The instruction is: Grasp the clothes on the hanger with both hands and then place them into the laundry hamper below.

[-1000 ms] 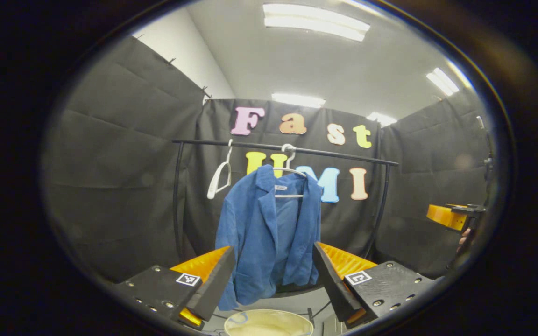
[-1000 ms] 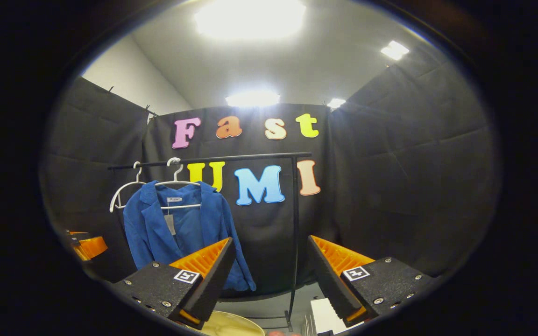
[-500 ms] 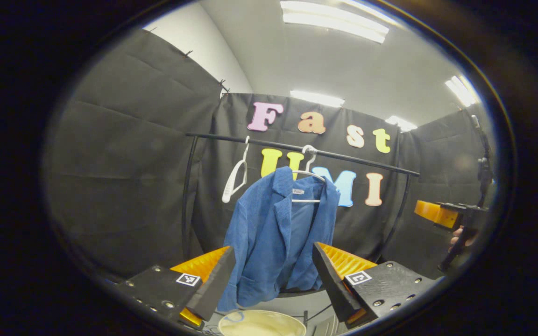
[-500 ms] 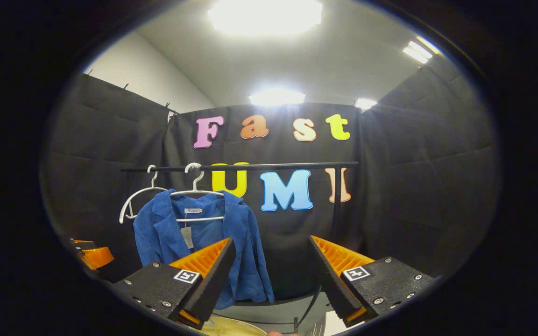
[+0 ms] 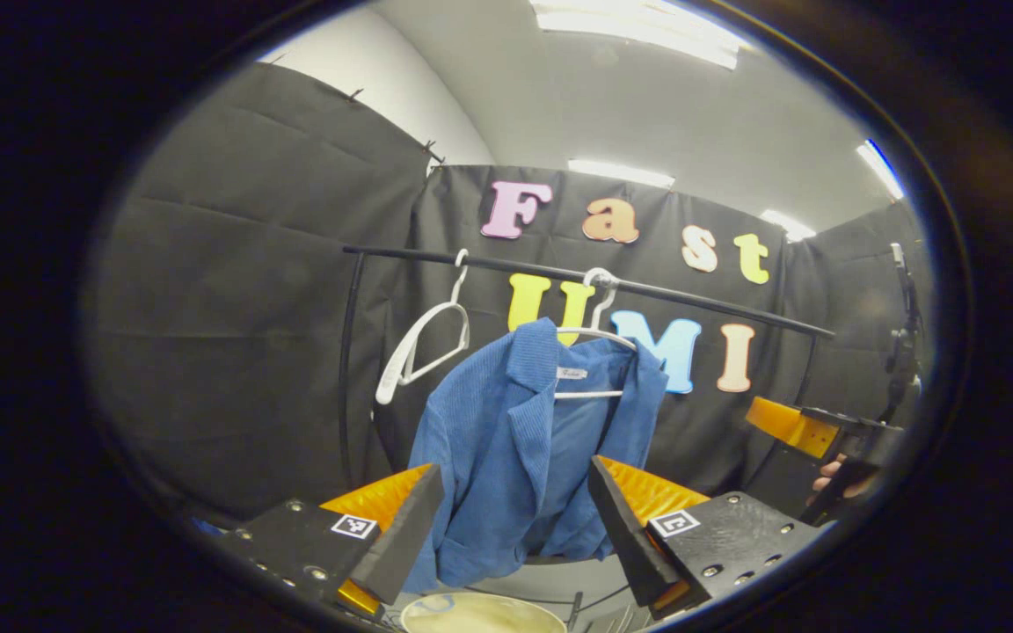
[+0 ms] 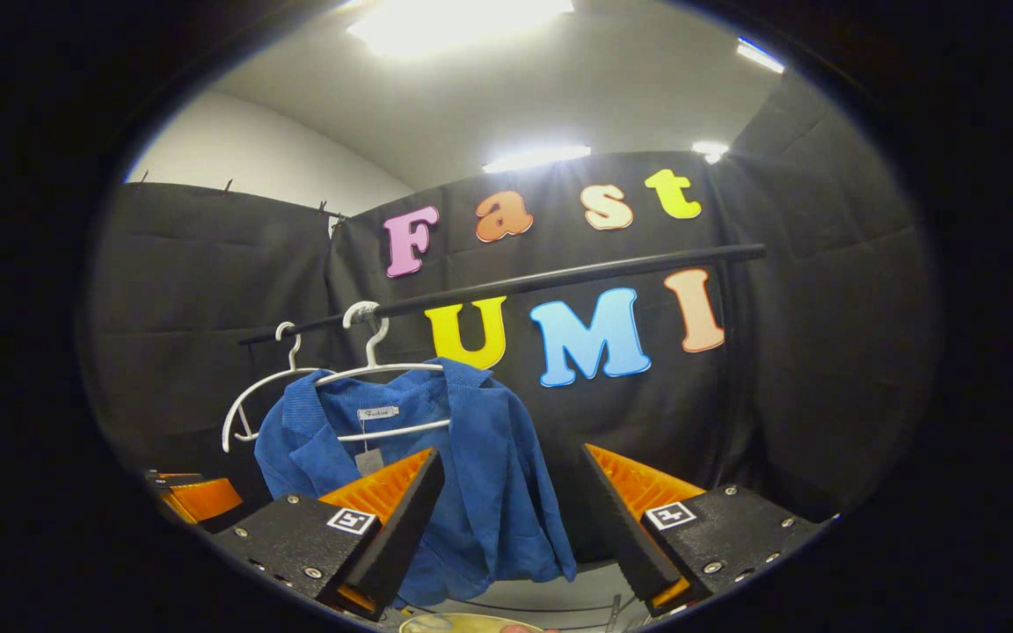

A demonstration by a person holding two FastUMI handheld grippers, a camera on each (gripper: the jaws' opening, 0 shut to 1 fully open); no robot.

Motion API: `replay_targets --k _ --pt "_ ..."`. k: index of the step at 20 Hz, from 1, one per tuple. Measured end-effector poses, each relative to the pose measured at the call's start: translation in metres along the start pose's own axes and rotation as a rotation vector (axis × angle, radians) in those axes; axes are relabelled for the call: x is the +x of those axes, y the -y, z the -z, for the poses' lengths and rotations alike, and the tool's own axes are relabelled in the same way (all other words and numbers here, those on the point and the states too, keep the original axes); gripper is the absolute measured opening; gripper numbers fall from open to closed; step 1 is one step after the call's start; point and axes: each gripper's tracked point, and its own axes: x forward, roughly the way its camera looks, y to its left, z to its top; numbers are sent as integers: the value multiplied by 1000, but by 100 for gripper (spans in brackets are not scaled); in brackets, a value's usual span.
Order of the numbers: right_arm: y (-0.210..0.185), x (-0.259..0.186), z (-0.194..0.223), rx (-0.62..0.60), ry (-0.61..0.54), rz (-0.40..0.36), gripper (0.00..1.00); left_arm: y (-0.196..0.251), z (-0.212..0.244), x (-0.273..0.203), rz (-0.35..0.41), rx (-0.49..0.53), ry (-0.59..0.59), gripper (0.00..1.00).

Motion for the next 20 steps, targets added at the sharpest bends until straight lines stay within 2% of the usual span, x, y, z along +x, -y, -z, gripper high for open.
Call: replay_targets --k 1,2,3,6,7,8,9,13,14,15,20 --pt "-1 12 6 12 -23 -16 95 5 -3 8 -8 2 6 100" --pt "1 23 13 19 -52 -21 95 9 -6 17 -19 4 8 96" --pt "4 34 19 26 -77 -24 95 12 -6 26 -30 4 9 96" --pt "6 61 26 37 -90 -47 95 19 -7 52 -65 10 9 96" --pt "5 70 29 32 -93 -61 92 19 -5 60 -80 12 5 96" --pt "3 79 32 30 -103 -76 95 21 -3 69 -94 9 -2 100" --pt "0 88 36 35 -114 -92 95 22 2 78 -104 0 -10 100" --pt "-14 119 52 119 -186 -159 95 24 10 108 -156 -50 -20 100" --pt "-15 126 55 143 -200 -172 95 24 11 115 -172 -54 -16 96" --pt "-17 132 58 161 -211 -183 95 24 11 120 -183 -50 -13 100" --pt "-15 156 76 190 -247 -198 95 28 19 148 -227 -34 -16 96"
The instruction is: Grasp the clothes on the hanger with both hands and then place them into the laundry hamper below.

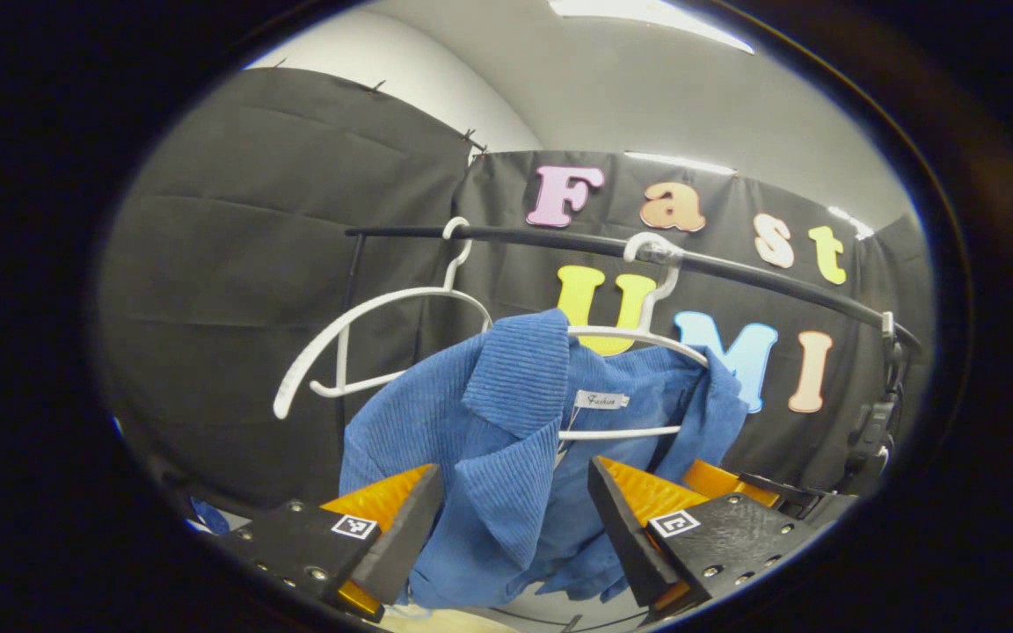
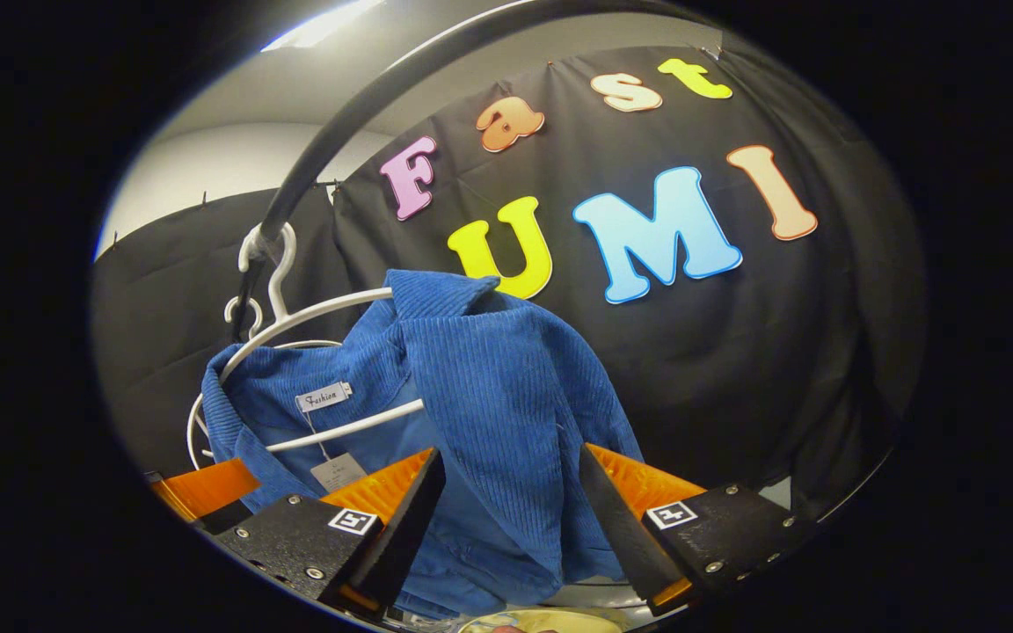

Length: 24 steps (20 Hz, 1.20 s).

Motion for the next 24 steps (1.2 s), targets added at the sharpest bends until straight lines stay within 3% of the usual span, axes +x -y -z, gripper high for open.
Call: replay_targets --k 2,5,6,9,10,11,14,15,16,17,18,19,20,22,24 --pt "-1 5 4 -3 -6 -16 95 4 5 10 -15 -9 -8 100" --pt "2 16 4 2 0 -4 95 10 9 23 -16 -13 -14 100" --pt "4 20 3 10 4 4 95 10 11 28 -20 -8 -14 96" --pt "8 30 -1 15 21 30 95 10 14 36 -14 -24 -16 100" --pt "10 32 -3 2 33 42 94 9 14 38 -12 -24 -12 89" --pt "11 32 -4 -10 38 47 94 7 13 40 -12 -20 -10 100" --pt "10 32 -3 -12 41 30 80 2 17 43 -17 -9 -7 100" --pt "9 32 -2 -17 38 26 76 -2 19 44 -30 -13 -10 89" --pt "9 30 0 -24 34 25 64 -1 20 42 -16 -26 -18 77" --pt "9 27 1 -35 34 19 60 4 22 41 17 -38 -22 74" --pt "8 28 0 -48 43 8 46 3 22 38 23 -41 -19 58" --pt "10 28 -1 -59 46 10 38 -9 20 42 -12 -42 -12 43" --pt "12 31 -2 -65 51 13 19 -10 22 47 -13 -58 -15 27" --pt "9 30 -5 -64 61 -5 7 9 23 39 64 -88 -26 28" --pt "5 29 -5 -75 67 -25 1 13 19 37 103 -68 -16 24"
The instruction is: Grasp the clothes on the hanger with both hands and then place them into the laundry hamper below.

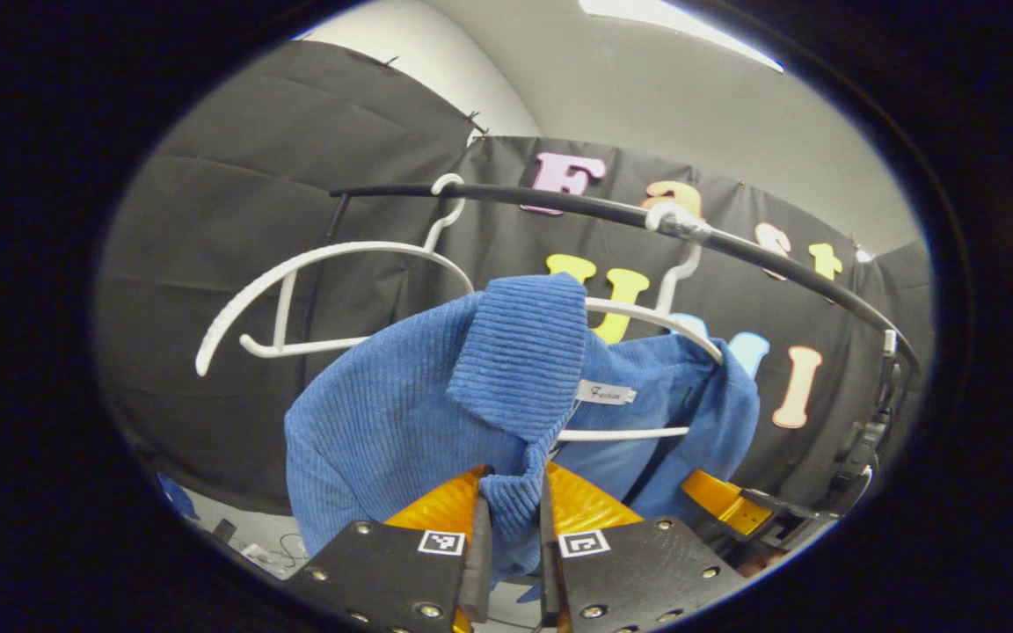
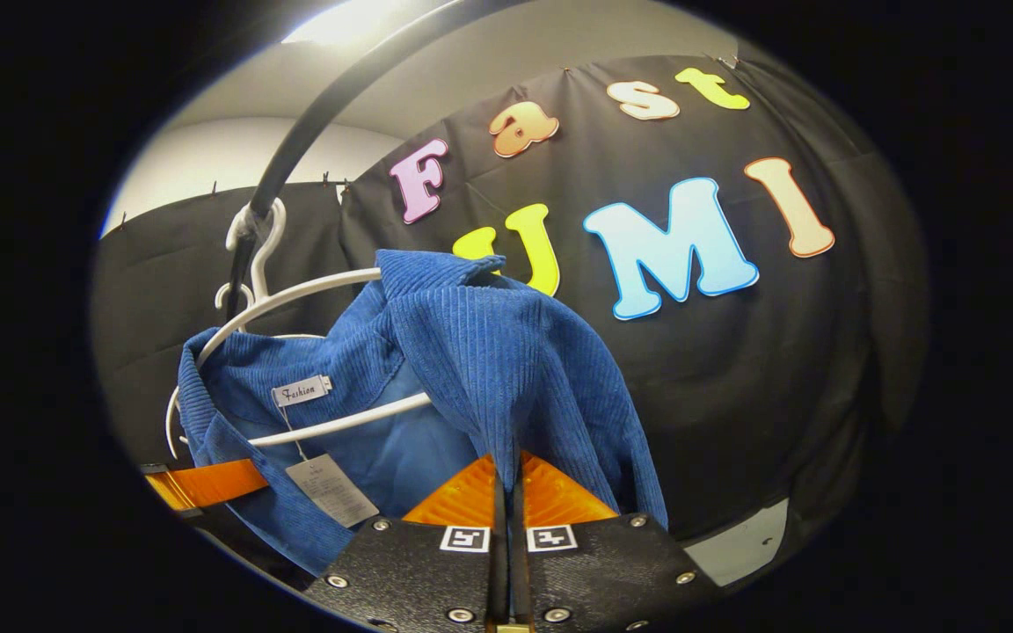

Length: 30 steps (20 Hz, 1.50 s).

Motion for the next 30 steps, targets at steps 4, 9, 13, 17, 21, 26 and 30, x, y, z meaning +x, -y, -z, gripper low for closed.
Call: replay_targets --k 4,9,13,17,21,26,30 --pt "1 -4 -5 -23 26 -13 0 6 -4 -14 56 -56 24 5" --pt "17 0 -19 -21 63 18 0 7 -24 -30 111 -90 68 2" --pt "35 0 -34 -16 126 70 0 5 -46 -47 114 -74 120 1" --pt "43 1 -43 -12 184 106 0 -2 -77 -63 105 -107 177 2" --pt "49 3 -51 -9 213 132 0 -25 -104 -73 70 -82 226 2" --pt "61 14 -68 13 280 167 0 -60 -132 -72 2 -62 278 0" --pt "68 21 -76 -7 327 197 0 -85 -143 -66 -41 -59 295 1"
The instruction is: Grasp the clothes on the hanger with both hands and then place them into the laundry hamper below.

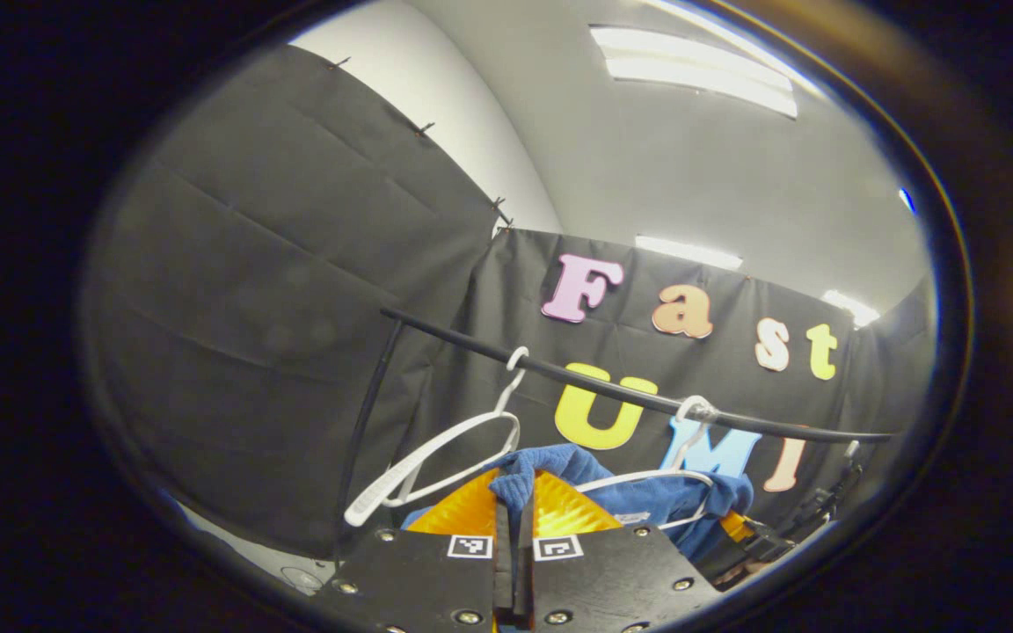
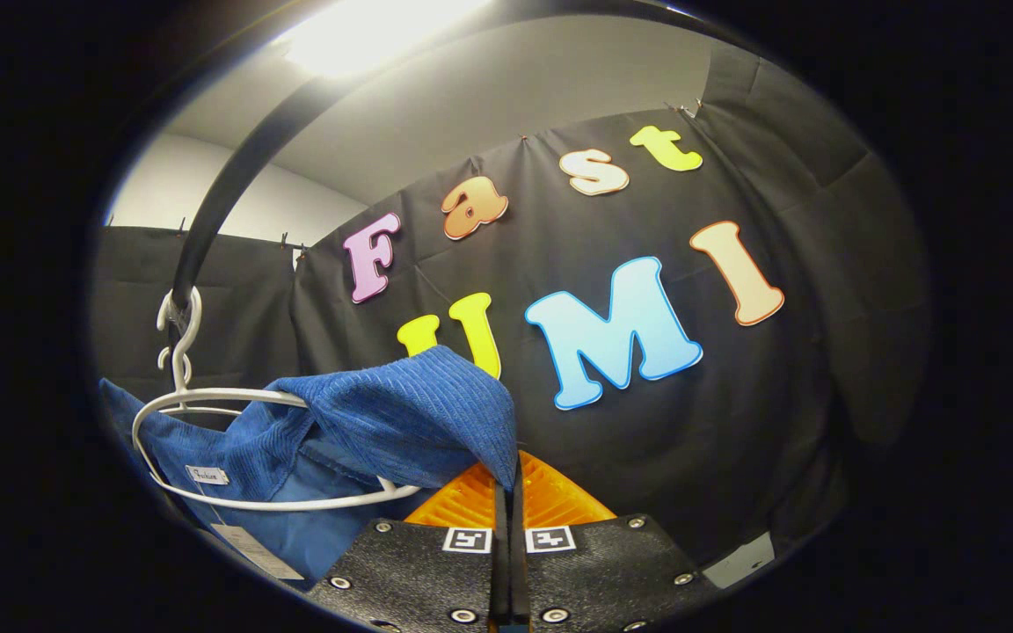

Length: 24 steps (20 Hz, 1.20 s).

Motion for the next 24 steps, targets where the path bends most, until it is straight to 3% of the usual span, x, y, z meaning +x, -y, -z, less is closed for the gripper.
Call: replay_targets --k 4,8,12,13,14,21,24 --pt "13 13 -16 -9 68 49 0 -28 -12 8 -39 21 17 1" --pt "11 18 -14 -8 80 39 0 -45 -22 14 -41 -5 18 1" --pt "9 20 -14 -33 101 35 0 -54 -32 19 -32 74 11 2" --pt "9 21 -15 -27 106 30 0 -59 -36 20 -29 68 12 7" --pt "7 23 -14 -23 109 23 0 -64 -36 20 -23 55 6 2" --pt "10 33 -23 -137 178 34 0 -77 4 35 -18 10 -80 2" --pt "15 37 -23 -199 200 42 0 -78 15 27 -7 -54 -97 2"
